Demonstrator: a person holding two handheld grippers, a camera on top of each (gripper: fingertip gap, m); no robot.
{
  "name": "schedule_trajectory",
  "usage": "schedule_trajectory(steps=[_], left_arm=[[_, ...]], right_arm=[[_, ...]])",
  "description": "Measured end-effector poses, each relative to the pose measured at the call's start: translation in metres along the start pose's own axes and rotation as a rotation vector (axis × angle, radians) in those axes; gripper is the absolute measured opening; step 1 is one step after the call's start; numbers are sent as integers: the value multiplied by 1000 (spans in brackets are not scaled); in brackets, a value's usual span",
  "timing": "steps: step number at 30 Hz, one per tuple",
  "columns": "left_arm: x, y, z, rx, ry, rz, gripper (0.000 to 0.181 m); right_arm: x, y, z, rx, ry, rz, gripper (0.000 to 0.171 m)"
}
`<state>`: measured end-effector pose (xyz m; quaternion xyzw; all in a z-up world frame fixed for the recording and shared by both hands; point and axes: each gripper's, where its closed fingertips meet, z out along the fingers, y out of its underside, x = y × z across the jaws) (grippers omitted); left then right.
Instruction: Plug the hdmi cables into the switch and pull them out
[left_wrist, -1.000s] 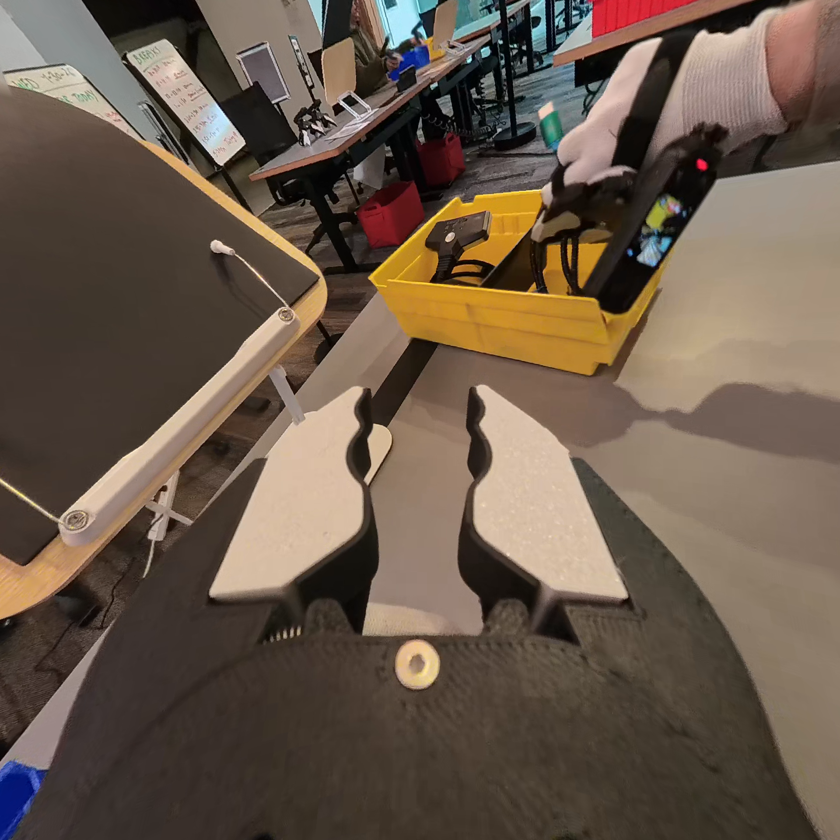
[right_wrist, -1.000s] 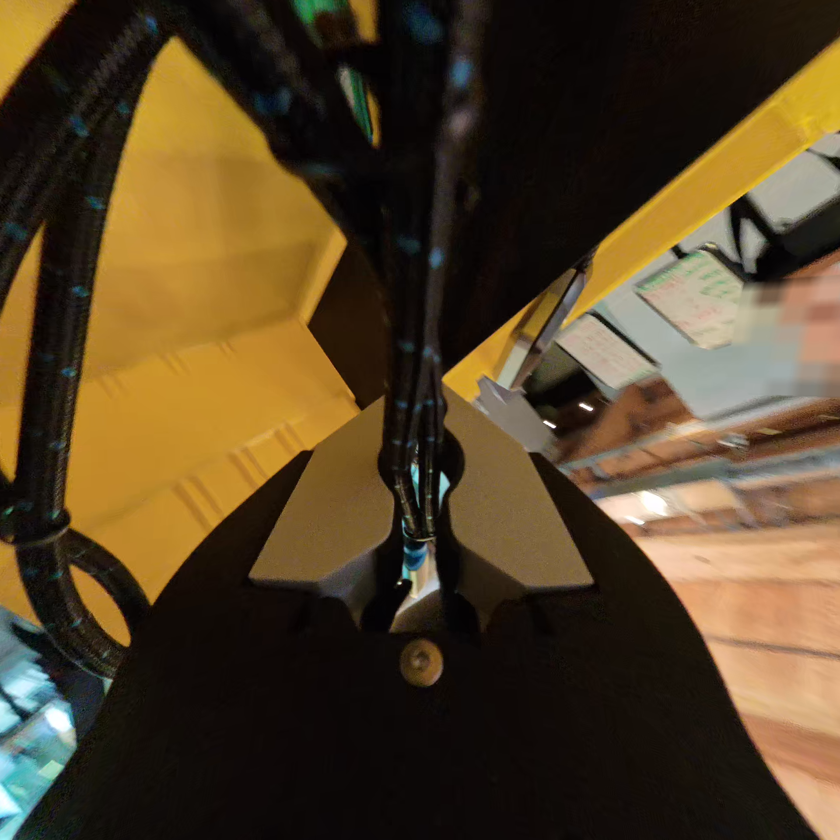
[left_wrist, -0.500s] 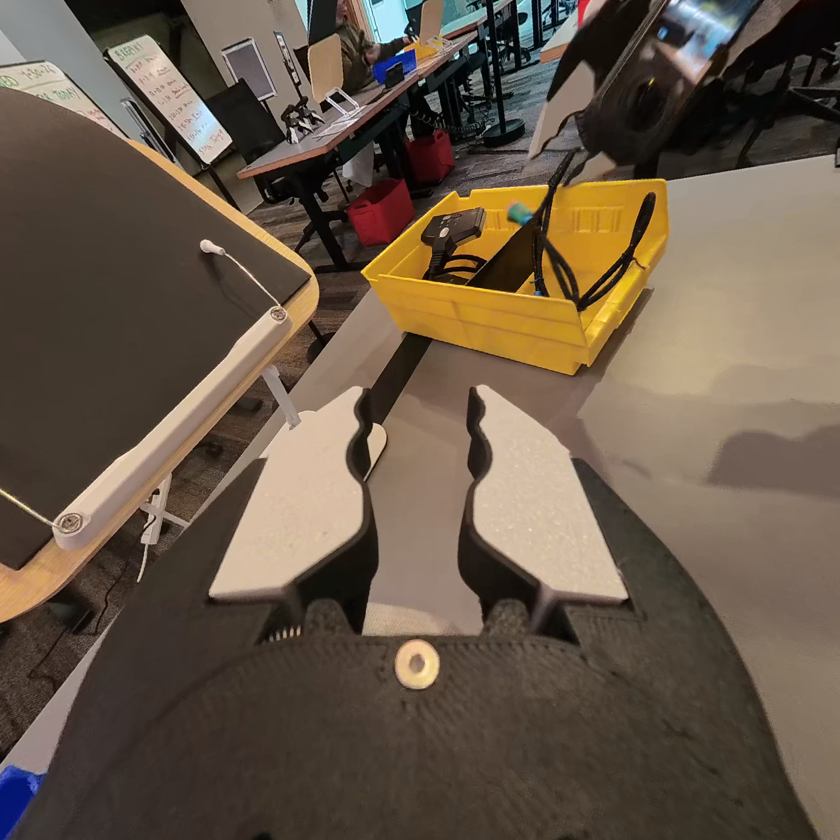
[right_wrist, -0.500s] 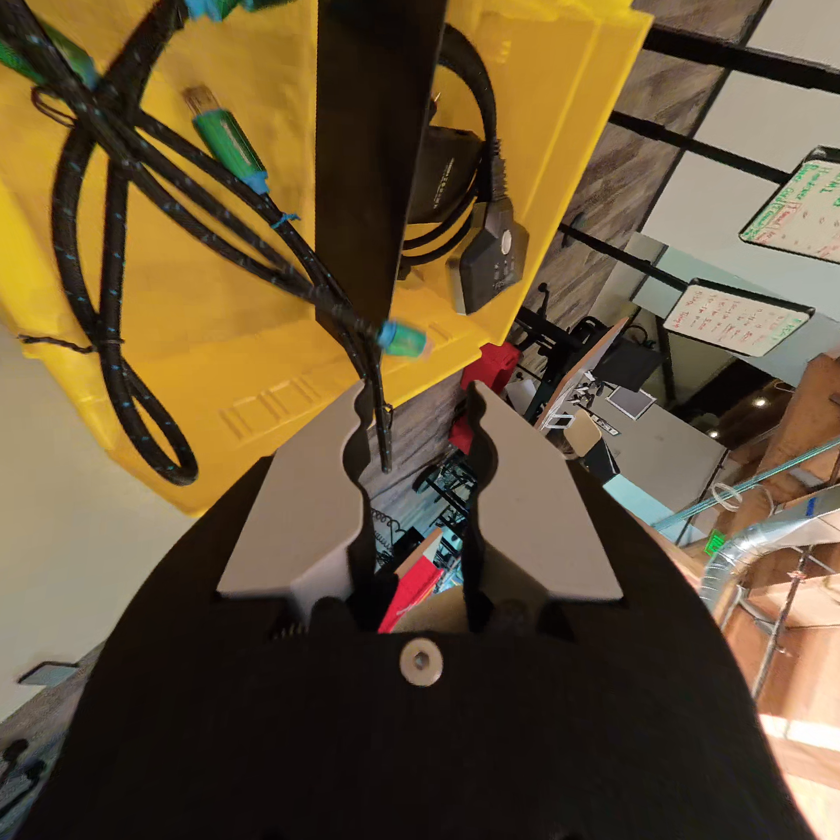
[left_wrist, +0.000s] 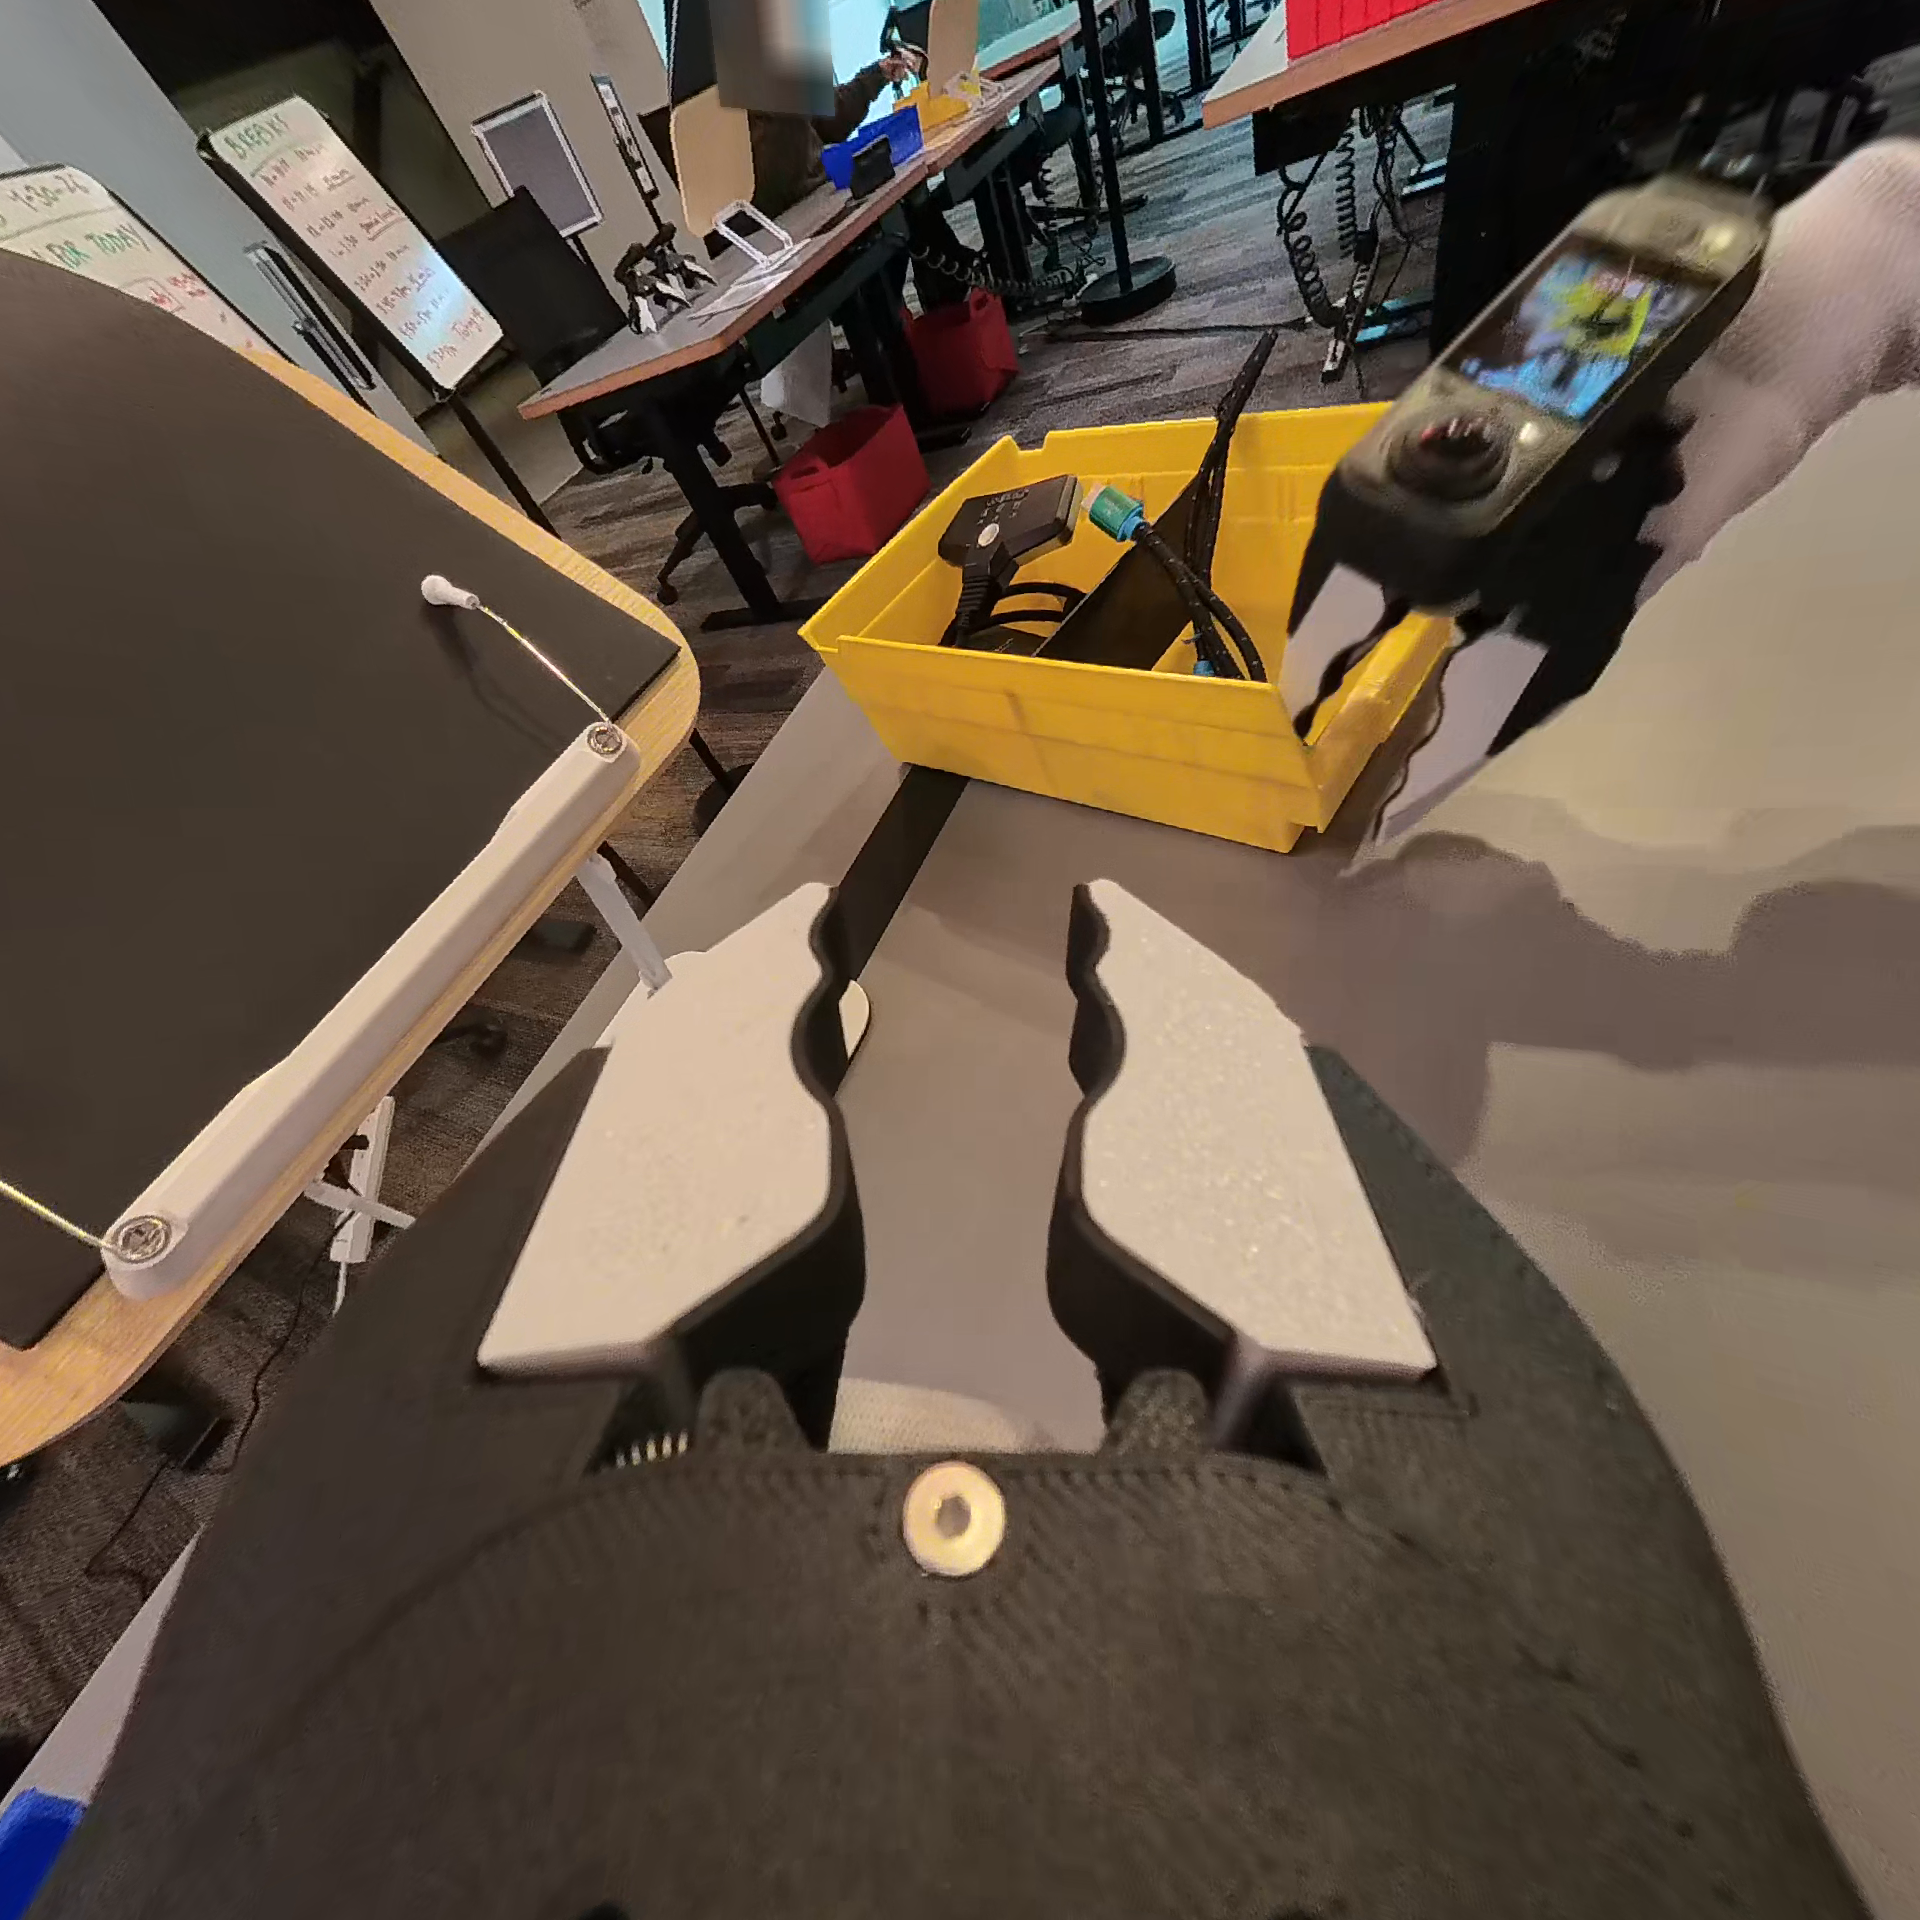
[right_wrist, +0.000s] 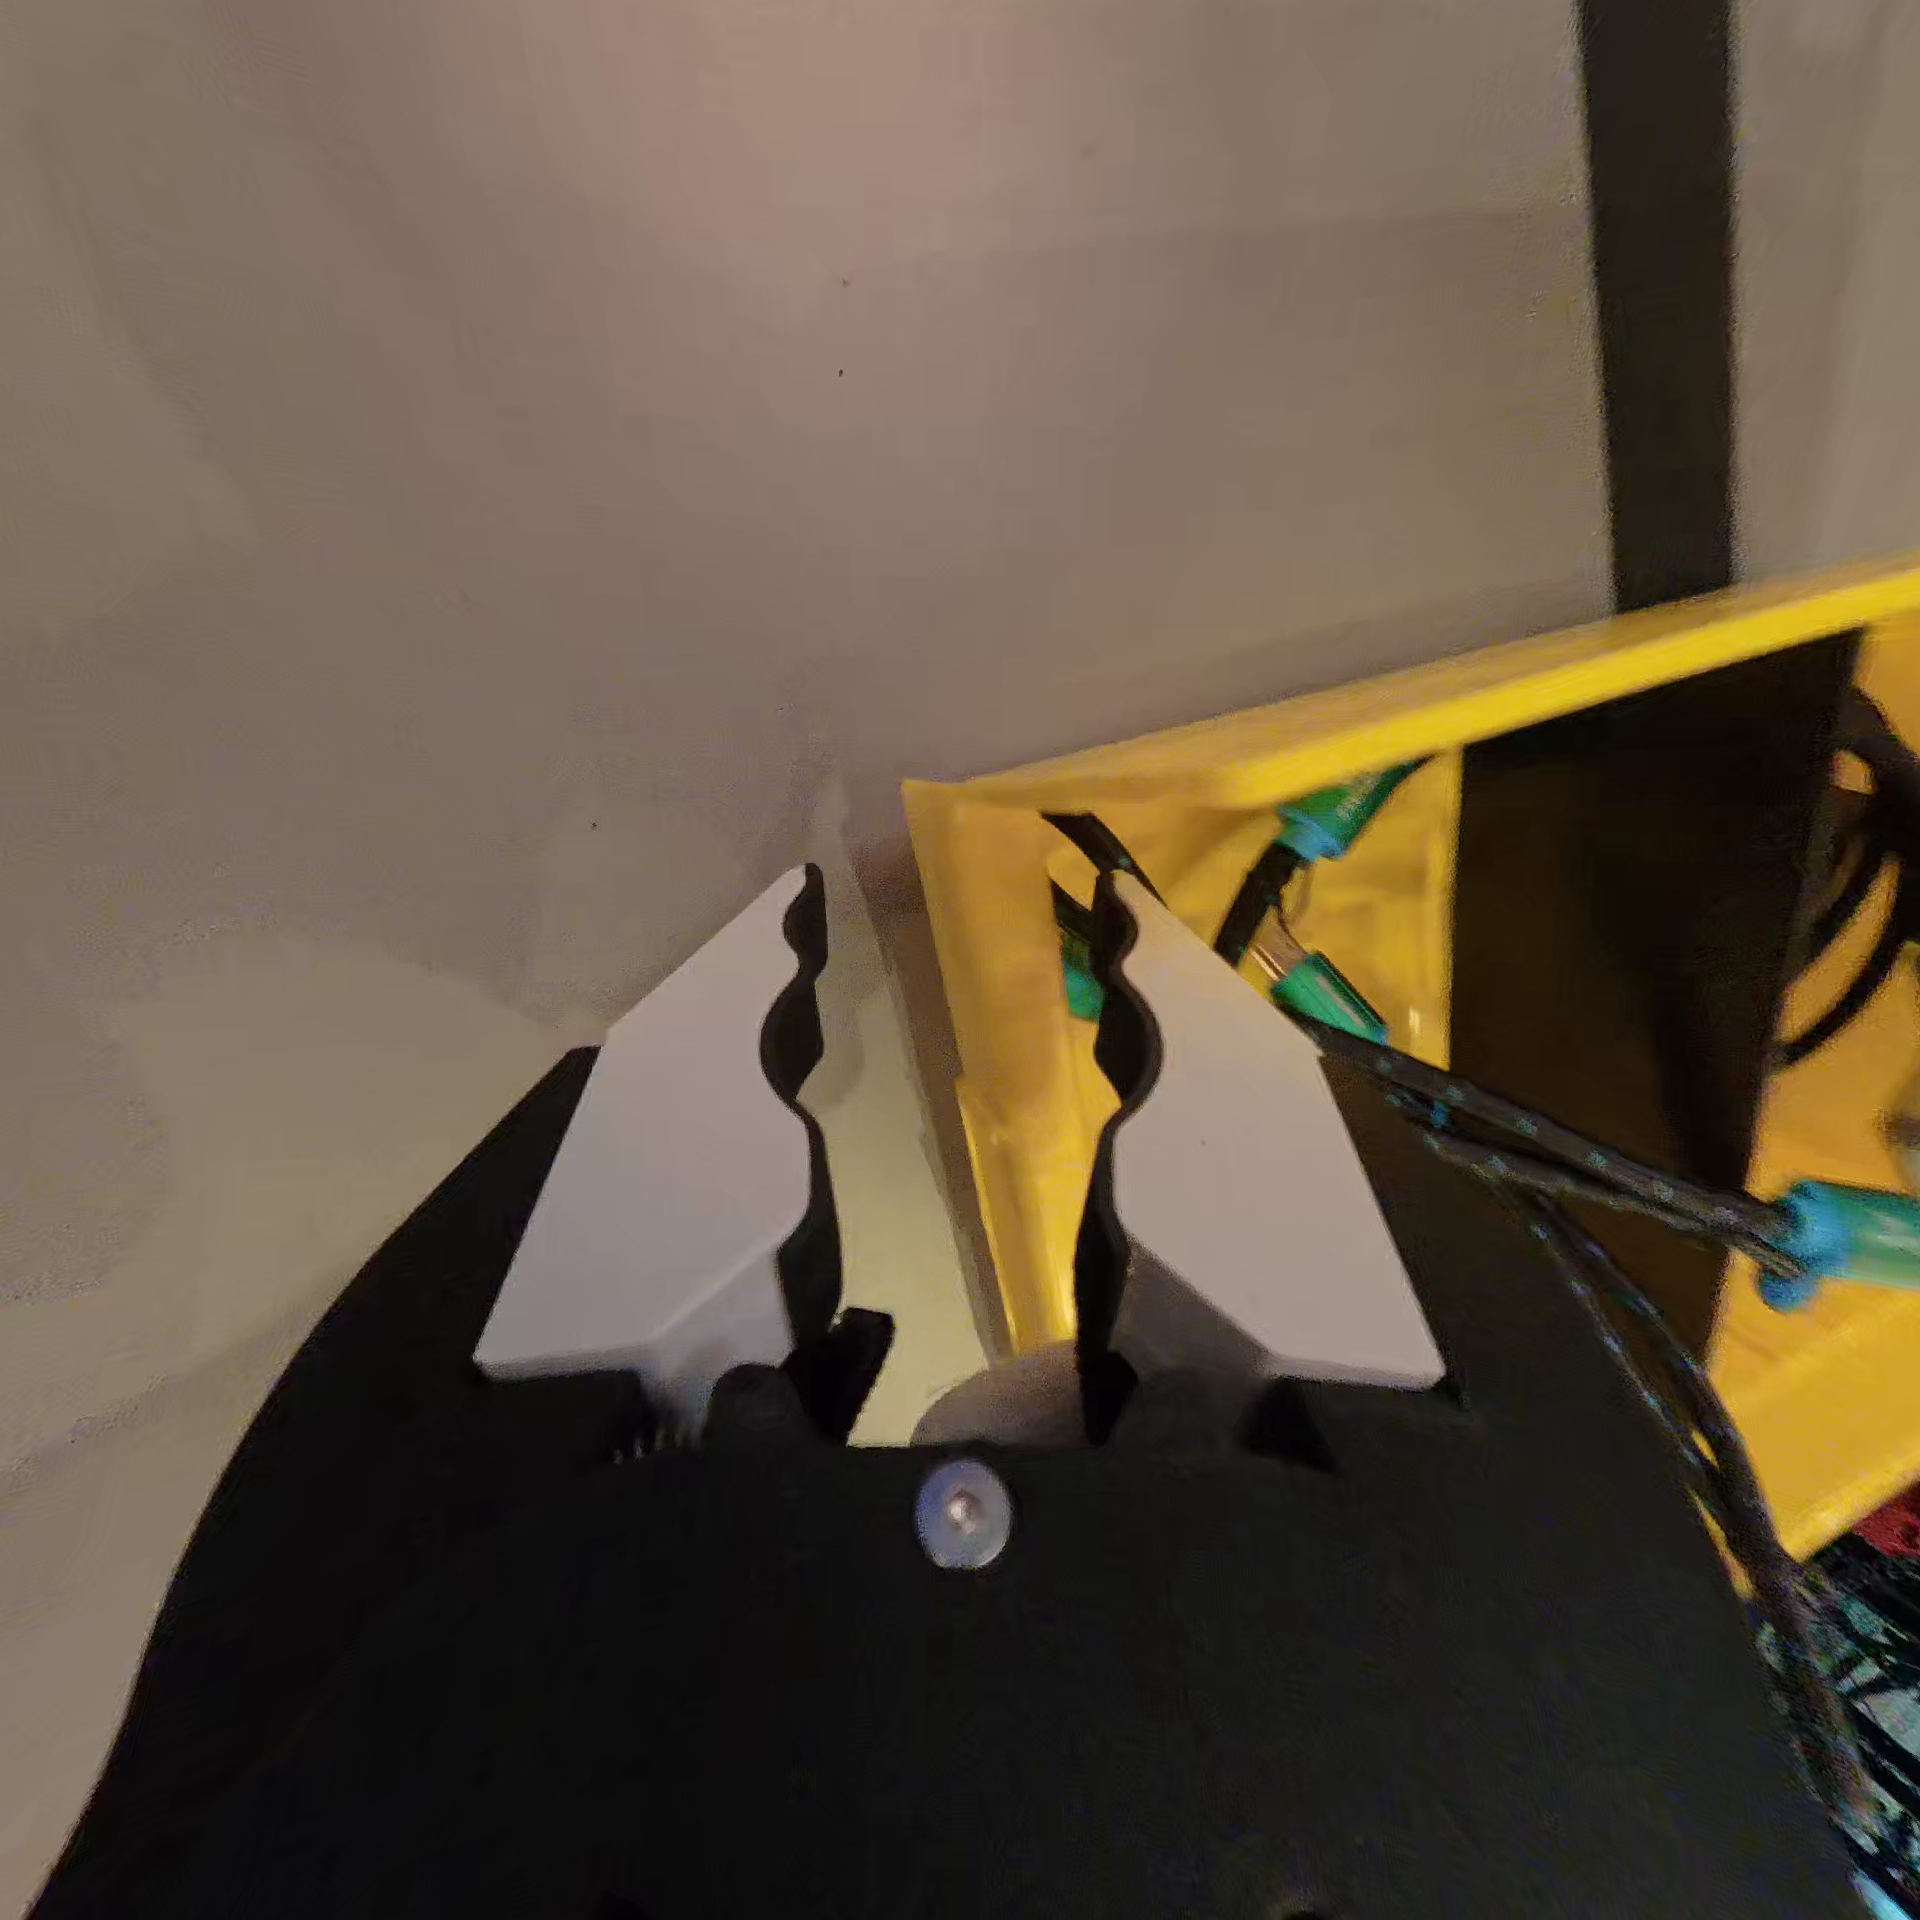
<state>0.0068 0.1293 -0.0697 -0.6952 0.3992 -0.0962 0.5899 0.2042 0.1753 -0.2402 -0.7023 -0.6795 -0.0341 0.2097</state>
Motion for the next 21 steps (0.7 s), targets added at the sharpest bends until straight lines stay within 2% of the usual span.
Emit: schedule_trajectory(steps=[2,3,7,16,21], left_arm=[[1,0,0,-4,1,7,40],[2,0,0,-5,2,12,40],[1,2,0,-13,1,19,40],[11,1,4,-26,25,51,40],[21,-5,6,-21,46,70,40]], right_arm=[[-4,-1,17,21,-21,12,42],[2,-2,20,34,11,12,30],[1,0,20,35,6,-50,22],[-41,29,-1,41,-98,-139,21],[-89,44,-17,56,-297,-107,23]])
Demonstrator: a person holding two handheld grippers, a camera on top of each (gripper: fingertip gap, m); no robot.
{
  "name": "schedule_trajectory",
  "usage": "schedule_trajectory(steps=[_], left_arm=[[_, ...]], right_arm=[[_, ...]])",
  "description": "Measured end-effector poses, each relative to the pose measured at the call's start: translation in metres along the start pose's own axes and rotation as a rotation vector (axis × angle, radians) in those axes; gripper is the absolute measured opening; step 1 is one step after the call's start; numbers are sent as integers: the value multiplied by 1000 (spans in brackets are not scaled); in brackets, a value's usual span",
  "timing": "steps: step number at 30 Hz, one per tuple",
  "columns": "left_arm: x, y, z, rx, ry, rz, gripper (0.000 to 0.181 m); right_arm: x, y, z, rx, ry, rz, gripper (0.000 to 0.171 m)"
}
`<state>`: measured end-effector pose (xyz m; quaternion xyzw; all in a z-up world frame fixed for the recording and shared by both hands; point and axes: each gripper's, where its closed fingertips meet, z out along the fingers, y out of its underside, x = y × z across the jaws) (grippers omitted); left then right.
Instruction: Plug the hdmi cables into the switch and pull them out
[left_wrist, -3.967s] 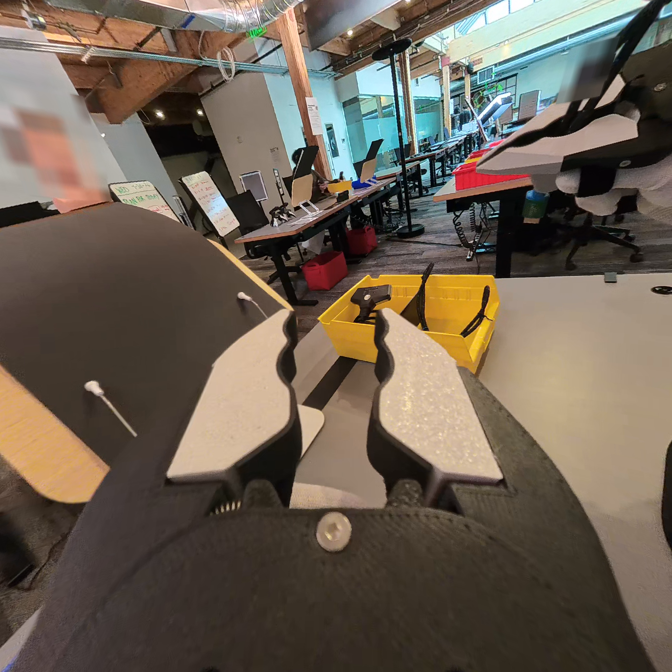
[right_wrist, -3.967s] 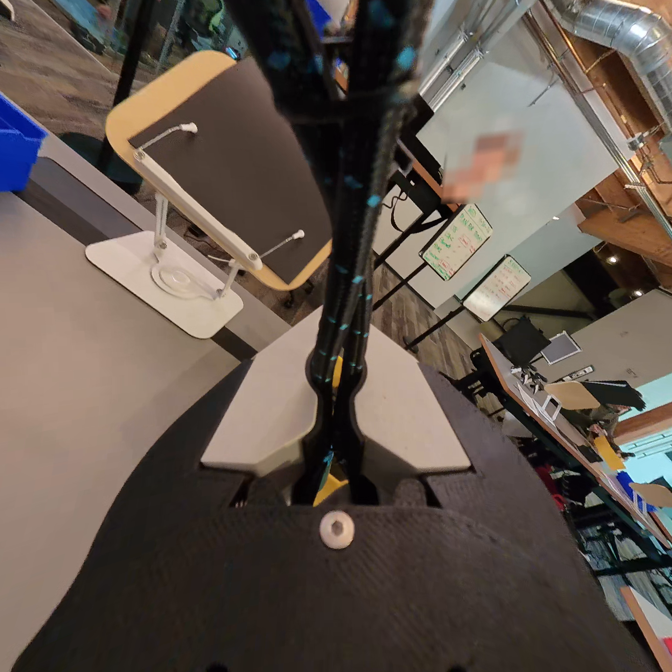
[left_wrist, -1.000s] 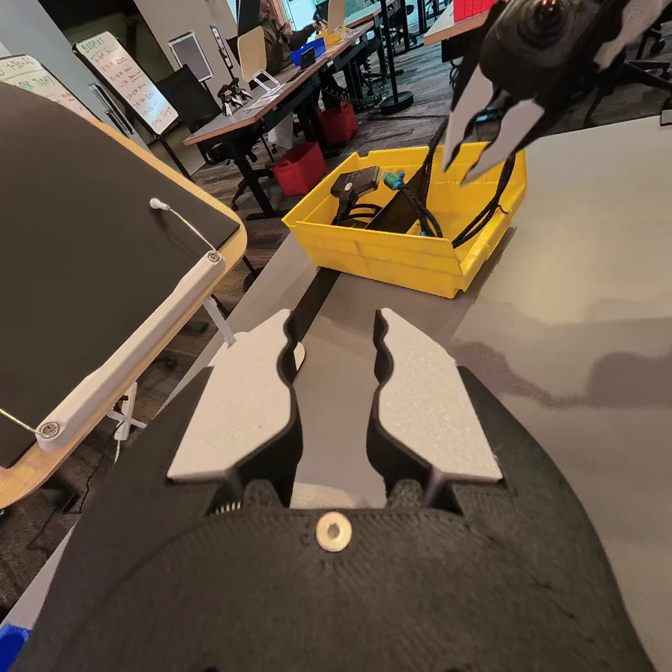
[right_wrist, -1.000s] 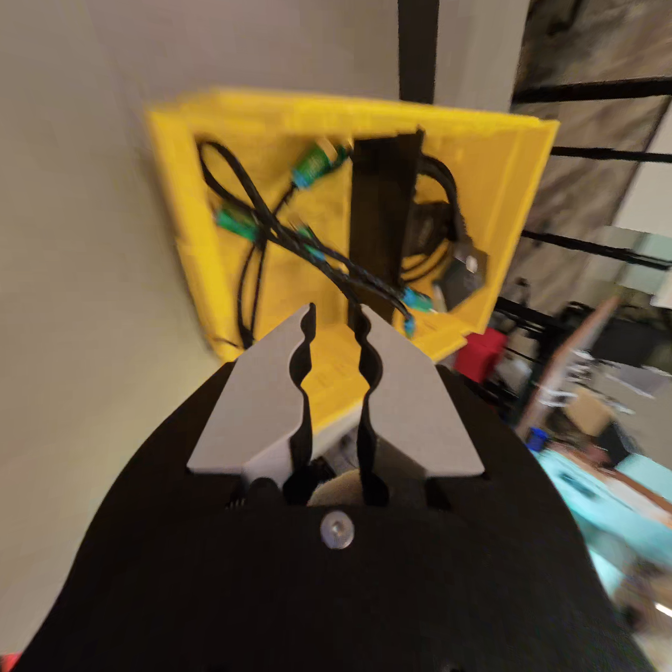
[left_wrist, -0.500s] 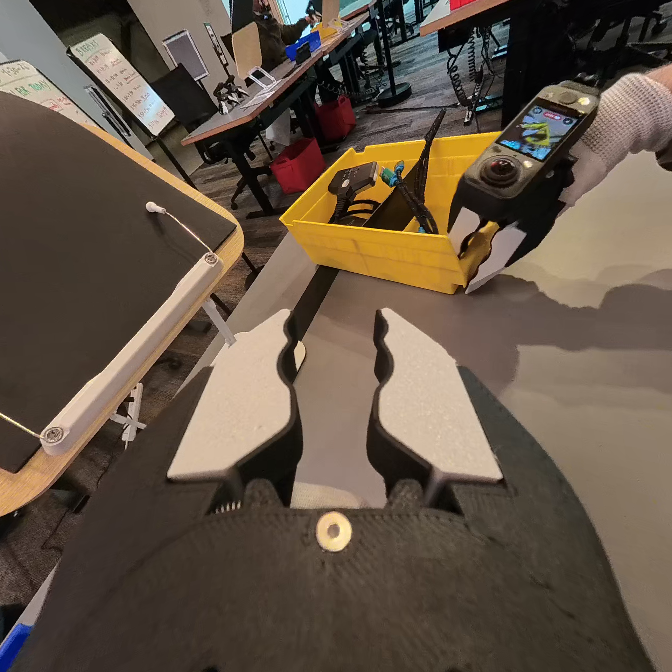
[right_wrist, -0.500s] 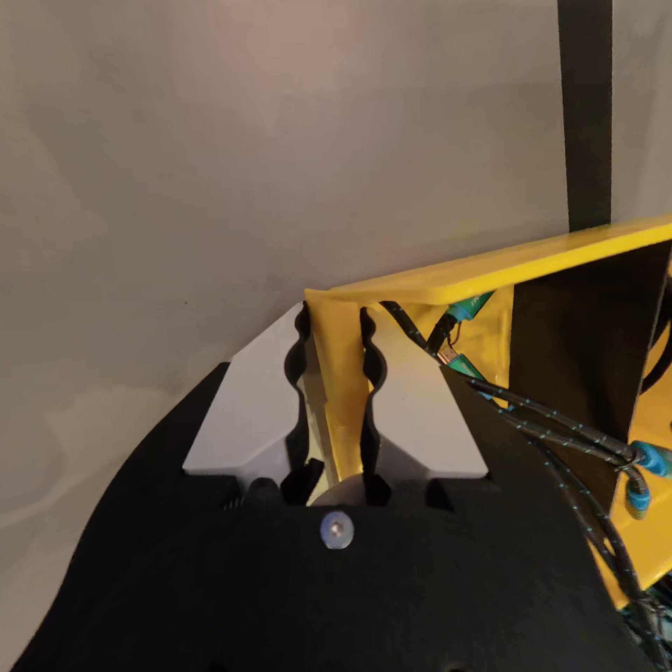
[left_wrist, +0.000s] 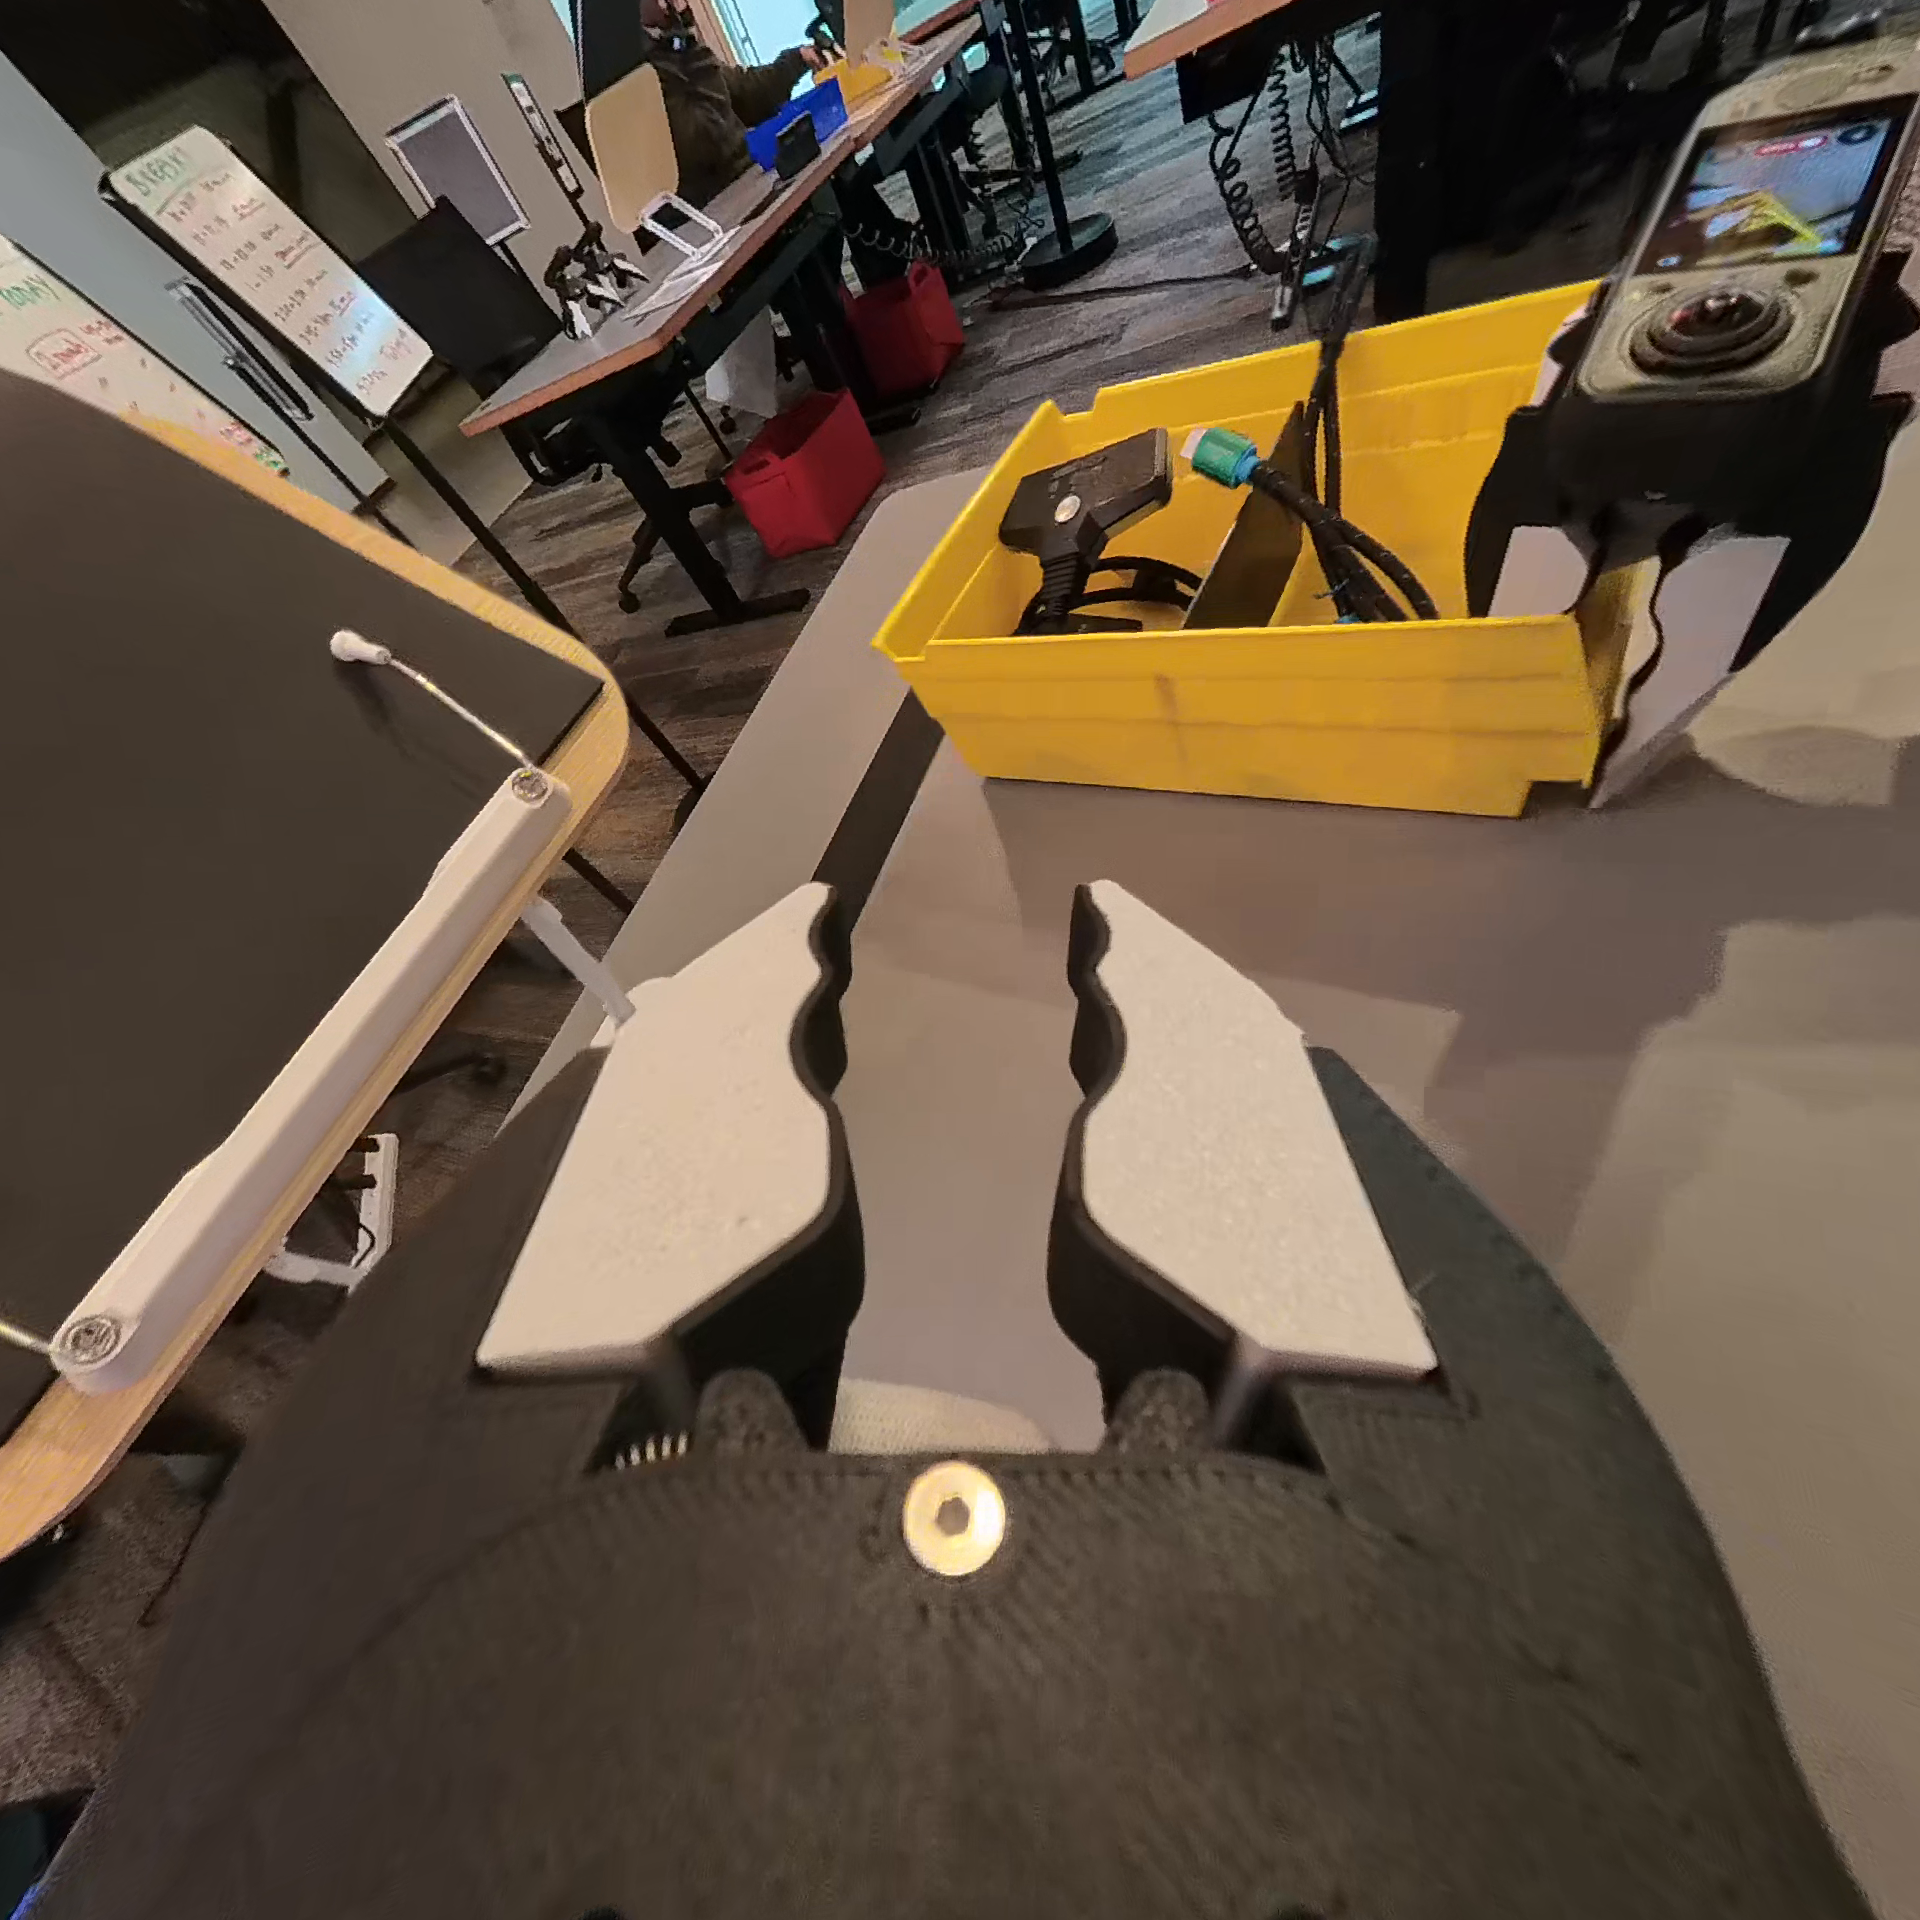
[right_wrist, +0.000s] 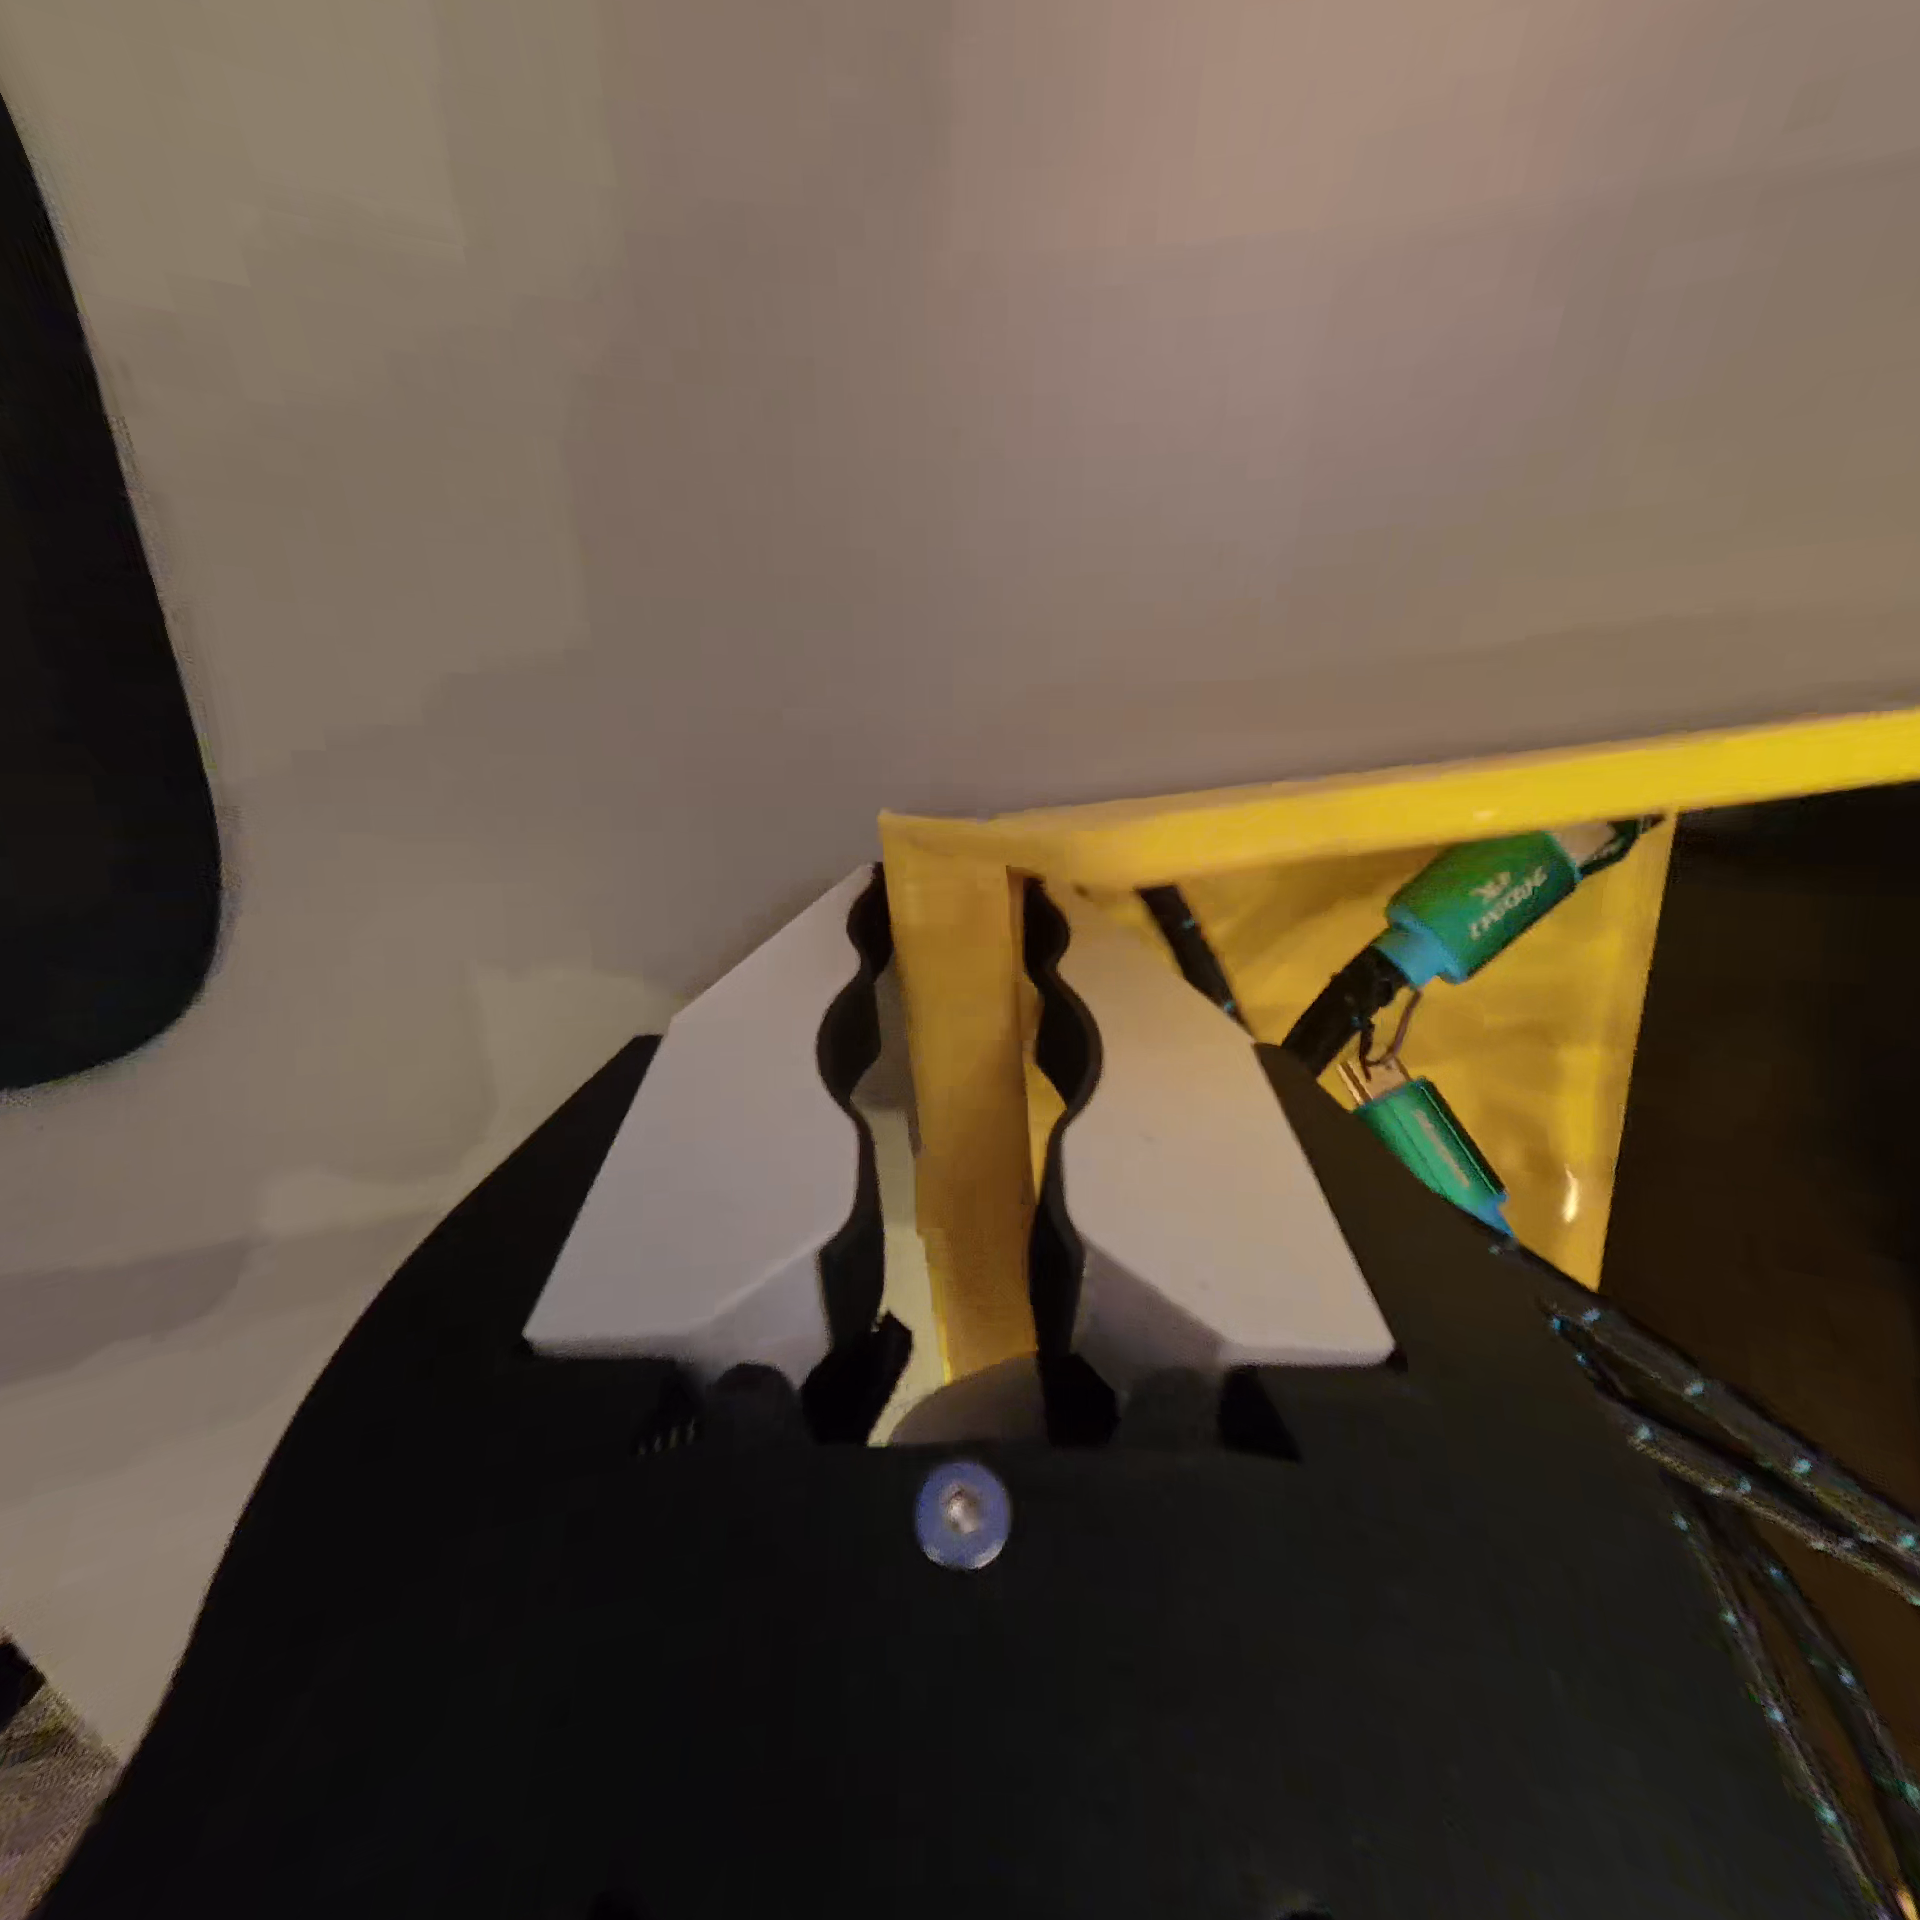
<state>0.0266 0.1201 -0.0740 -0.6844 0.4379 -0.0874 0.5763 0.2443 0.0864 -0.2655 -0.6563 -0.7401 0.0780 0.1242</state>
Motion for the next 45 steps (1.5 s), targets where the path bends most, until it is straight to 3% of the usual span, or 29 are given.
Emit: schedule_trajectory(steps=[2,8,12,14,17,20,23,26,28,30,34,39,41,45], left_arm=[[4,-3,0,4,13,10,40],[9,-5,0,0,26,32,40],[3,-7,-3,10,5,21,40],[-2,-8,-2,21,-17,-11,40],[-7,-6,6,27,-42,-69,40],[-1,-2,13,-3,-40,-32,40],[-1,-1,12,-13,-44,-10,41],[-10,3,9,-11,-61,-38,41],[-16,9,8,-17,-71,-53,41],[-19,11,8,-22,-78,-63,41],[-15,10,12,-13,-56,-82,40],[-10,15,17,-52,-58,-44,41],[-9,14,17,-49,-54,-44,41],[-9,13,17,-47,-52,-43,40]], right_arm=[[-4,11,-4,-55,38,-8,42],[-11,5,-55,-5,101,27,45],[-9,-15,-112,60,241,40,39],[-4,-42,-146,130,353,21,37],[4,-121,-194,343,536,-97,33],[35,-184,-237,561,736,-71,30],[62,-222,-260,782,798,7,30],[89,-226,-273,923,873,123,33],[115,-206,-271,947,936,260,37],[137,-184,-252,916,916,376,53],[182,-122,-178,619,847,600,88],[197,-86,-93,386,688,685,83],[200,-69,-73,294,680,706,84],[195,-65,-46,279,579,746,74]])
